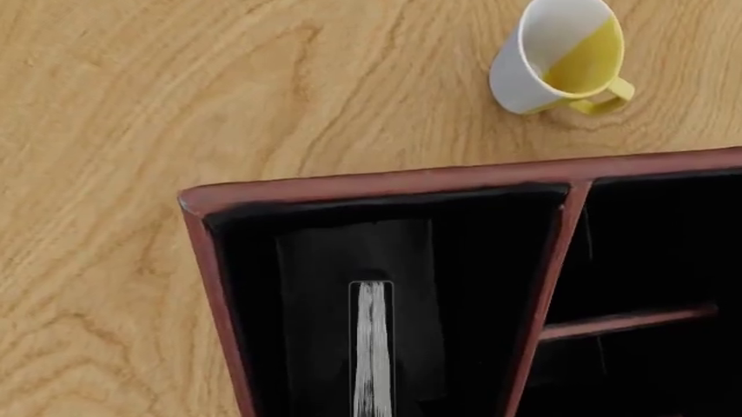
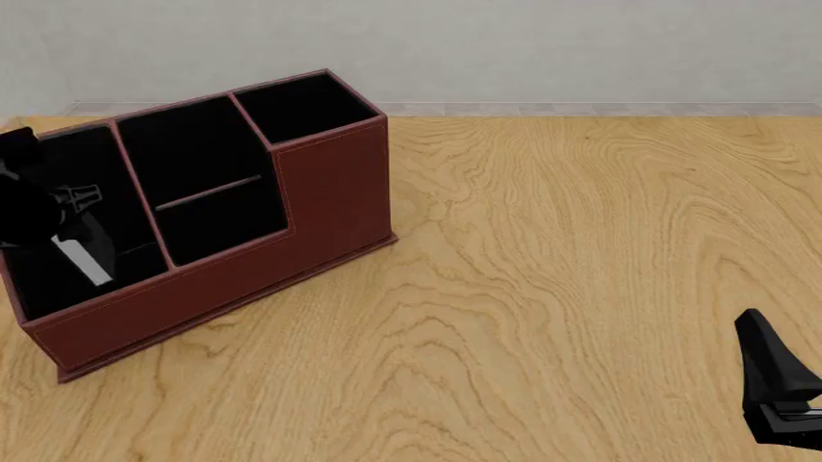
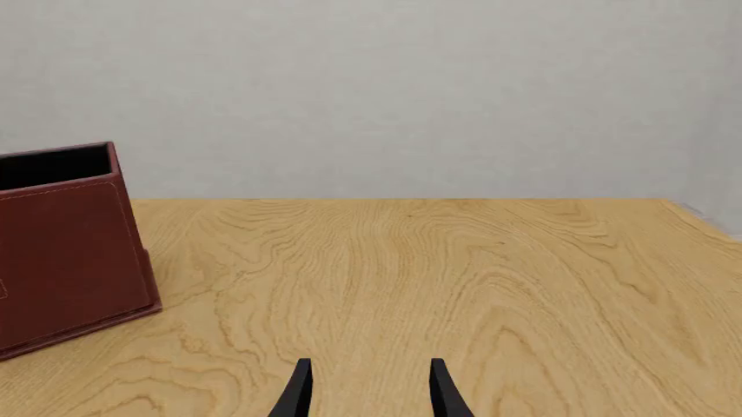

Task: Pick up the book and place it in the left compartment of the caddy.

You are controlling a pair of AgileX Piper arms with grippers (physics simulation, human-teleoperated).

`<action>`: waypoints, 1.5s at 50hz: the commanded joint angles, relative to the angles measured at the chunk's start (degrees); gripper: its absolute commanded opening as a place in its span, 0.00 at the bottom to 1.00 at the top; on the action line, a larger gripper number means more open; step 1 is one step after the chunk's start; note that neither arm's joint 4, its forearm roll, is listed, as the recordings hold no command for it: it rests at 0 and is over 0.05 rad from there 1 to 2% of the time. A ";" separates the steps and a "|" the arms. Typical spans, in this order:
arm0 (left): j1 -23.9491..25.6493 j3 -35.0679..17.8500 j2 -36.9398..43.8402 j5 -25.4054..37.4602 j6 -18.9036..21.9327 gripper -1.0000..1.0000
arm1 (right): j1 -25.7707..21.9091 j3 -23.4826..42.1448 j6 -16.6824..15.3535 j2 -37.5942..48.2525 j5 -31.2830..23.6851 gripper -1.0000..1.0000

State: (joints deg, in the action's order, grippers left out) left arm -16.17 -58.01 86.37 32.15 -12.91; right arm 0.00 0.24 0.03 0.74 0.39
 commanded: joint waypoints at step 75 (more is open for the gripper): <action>-0.45 0.21 2.24 -3.10 2.54 1.00 | 0.00 -0.05 0.00 -0.20 -0.13 1.00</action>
State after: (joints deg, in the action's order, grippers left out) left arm -16.38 -57.66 89.19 28.70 -11.13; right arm 0.00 0.24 0.03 0.74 0.39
